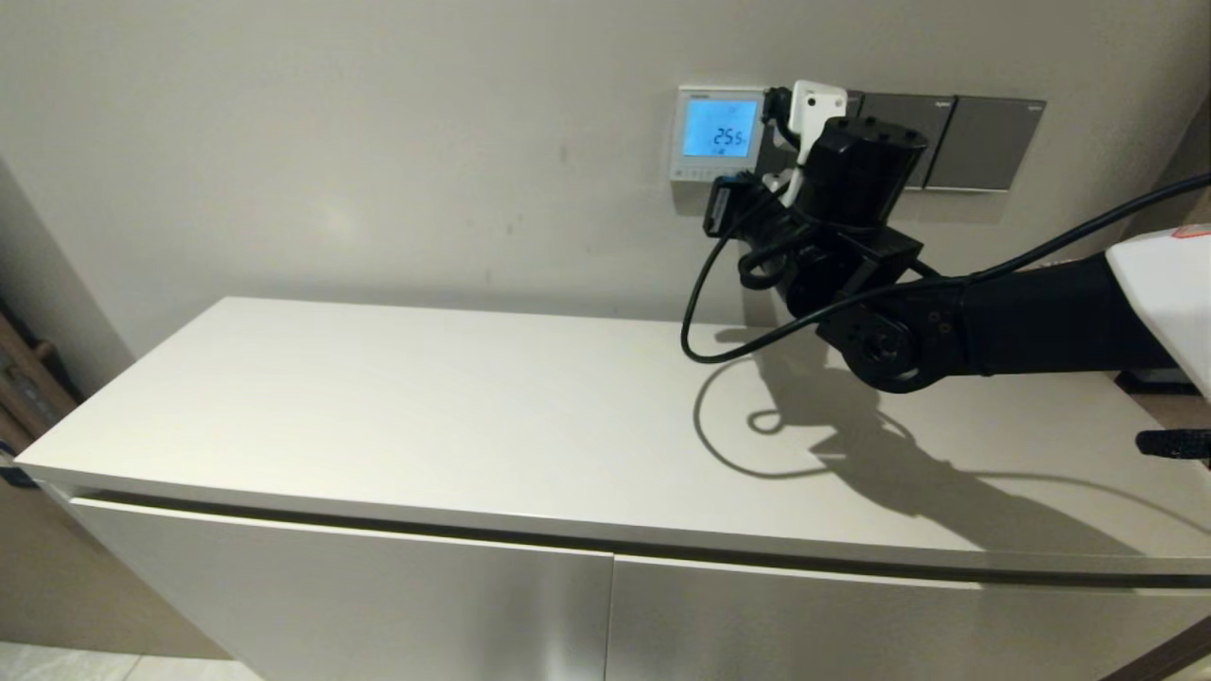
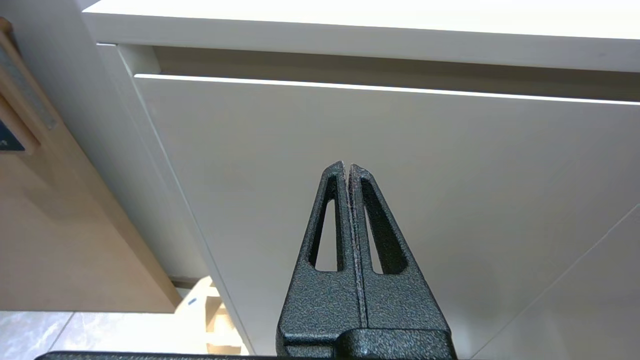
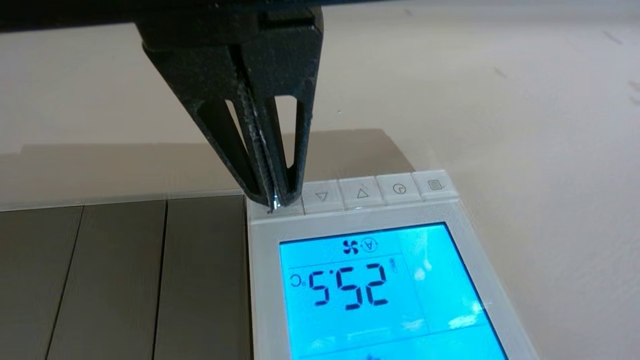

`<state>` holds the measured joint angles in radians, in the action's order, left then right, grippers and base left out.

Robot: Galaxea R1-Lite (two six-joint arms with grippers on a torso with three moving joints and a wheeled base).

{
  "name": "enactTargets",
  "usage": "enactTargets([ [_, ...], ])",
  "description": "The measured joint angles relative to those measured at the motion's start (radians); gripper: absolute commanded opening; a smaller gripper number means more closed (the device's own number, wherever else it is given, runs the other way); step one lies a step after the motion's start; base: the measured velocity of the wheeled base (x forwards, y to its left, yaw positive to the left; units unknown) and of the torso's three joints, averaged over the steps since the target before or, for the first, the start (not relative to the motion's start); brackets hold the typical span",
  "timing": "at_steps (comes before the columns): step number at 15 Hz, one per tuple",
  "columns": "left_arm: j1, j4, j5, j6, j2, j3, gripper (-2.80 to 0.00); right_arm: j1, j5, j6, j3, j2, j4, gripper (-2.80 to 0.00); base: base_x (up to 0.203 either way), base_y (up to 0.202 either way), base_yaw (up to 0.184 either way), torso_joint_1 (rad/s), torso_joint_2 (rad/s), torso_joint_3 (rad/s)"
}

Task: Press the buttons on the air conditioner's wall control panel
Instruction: Turn on the central air conditioner

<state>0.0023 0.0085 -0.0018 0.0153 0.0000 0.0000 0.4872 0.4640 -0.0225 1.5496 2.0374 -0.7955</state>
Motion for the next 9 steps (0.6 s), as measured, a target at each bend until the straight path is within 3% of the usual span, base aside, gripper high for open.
enactTargets([
  [9,0.001,0.000,0.001,0.000,0.000,0.000,-2.80,0.016,0.002,-0.011,-0.038,-0.026,-0.054,-2.80,0.000,0.000,0.000,0.000,0.00,0.000],
])
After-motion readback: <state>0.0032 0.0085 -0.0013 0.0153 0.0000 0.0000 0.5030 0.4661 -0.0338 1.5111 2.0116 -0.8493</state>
